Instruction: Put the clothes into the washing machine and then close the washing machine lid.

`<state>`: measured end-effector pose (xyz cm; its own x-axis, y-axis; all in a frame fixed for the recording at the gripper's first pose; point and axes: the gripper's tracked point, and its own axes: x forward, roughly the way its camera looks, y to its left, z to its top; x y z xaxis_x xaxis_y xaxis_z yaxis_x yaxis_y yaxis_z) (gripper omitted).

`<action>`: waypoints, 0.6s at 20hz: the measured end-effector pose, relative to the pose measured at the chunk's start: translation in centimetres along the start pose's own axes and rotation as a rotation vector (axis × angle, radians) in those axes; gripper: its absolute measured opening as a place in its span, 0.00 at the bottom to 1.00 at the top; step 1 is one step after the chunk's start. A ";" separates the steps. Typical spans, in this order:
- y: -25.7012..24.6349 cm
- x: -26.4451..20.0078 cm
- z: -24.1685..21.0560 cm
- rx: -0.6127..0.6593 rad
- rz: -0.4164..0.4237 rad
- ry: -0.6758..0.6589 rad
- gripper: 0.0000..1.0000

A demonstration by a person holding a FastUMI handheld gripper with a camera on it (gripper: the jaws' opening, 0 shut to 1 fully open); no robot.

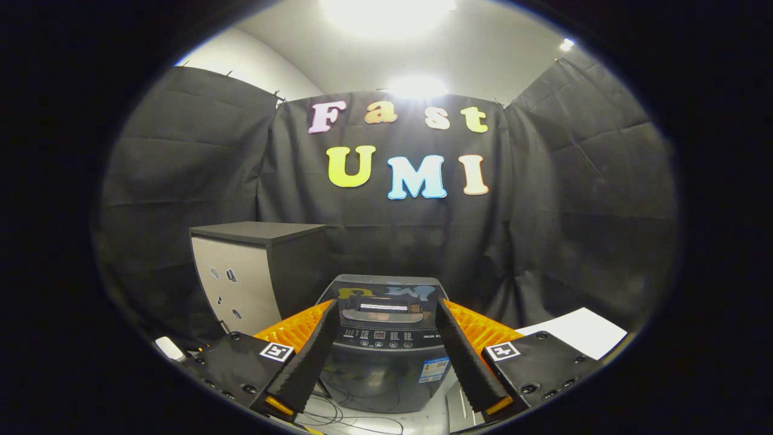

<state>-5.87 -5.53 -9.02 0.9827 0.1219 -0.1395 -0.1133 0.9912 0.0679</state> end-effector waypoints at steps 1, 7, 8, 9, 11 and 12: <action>0.0 0.0 0.1 -0.005 -0.002 0.000 0.99; 0.0 -0.1 0.4 -0.011 0.003 0.000 0.99; 0.0 -0.1 0.4 -0.008 0.003 0.003 0.99; -0.1 -0.1 0.4 -0.007 0.001 0.003 0.99; -0.2 -0.1 0.5 -0.007 0.001 0.002 0.99; -0.4 -0.1 0.4 -0.003 0.001 0.006 0.99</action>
